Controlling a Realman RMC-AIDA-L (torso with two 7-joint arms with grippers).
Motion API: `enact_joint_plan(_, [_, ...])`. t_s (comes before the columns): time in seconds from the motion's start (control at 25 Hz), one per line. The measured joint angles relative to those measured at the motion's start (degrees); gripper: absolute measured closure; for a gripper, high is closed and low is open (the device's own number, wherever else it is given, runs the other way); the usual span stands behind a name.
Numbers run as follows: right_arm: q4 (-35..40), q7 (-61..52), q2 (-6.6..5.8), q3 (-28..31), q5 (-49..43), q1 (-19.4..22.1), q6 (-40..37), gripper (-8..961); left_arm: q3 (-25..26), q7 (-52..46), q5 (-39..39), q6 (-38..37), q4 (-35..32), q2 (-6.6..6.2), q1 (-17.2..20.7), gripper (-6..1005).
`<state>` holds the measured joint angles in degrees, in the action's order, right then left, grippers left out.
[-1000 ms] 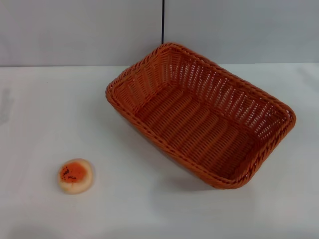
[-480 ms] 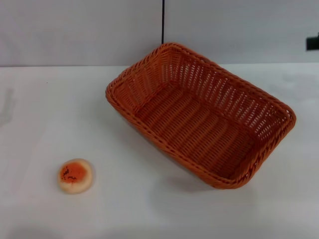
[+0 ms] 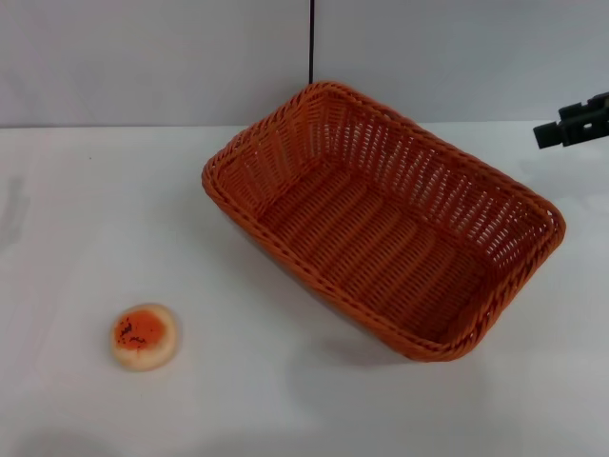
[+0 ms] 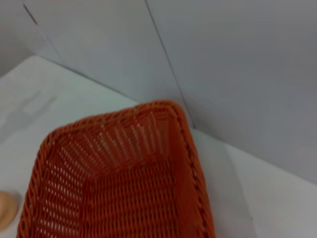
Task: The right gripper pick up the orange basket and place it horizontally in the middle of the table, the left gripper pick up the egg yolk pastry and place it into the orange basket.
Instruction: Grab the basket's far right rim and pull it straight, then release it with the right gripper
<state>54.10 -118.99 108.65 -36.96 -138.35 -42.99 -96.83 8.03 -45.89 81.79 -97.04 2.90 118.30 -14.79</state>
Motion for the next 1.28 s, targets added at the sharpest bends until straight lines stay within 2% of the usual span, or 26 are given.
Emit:
enact_joint_plan(0.32, [-3.08,-1.77,0.31,-4.64,-2.38,-1.29,1.87,295,-0.09,-0.58,0.03,-0.16,0.07,0.08,0.15,173])
enact_joint_plan(0.56, [-4.51,-2.51,1.71,-6.17,-6.59,-2.54,3.75,302,-0.12,-1.04,0.03,-0.11,0.08,0.08,-0.21,176])
enact_joint_plan(0.96, [-10.22,-2.55,2.08,-9.98,-6.78,-4.49,7.4,314,-0.2,-1.47,0.03,0.32,0.09,0.05,-0.76,181])
enact_joint_plan(1.28, [-11.15,-2.57,2.27,-10.06,-6.91,-4.97,8.21,323,-0.23,-1.48,0.03,0.87,0.08,0.01,-1.02,186])
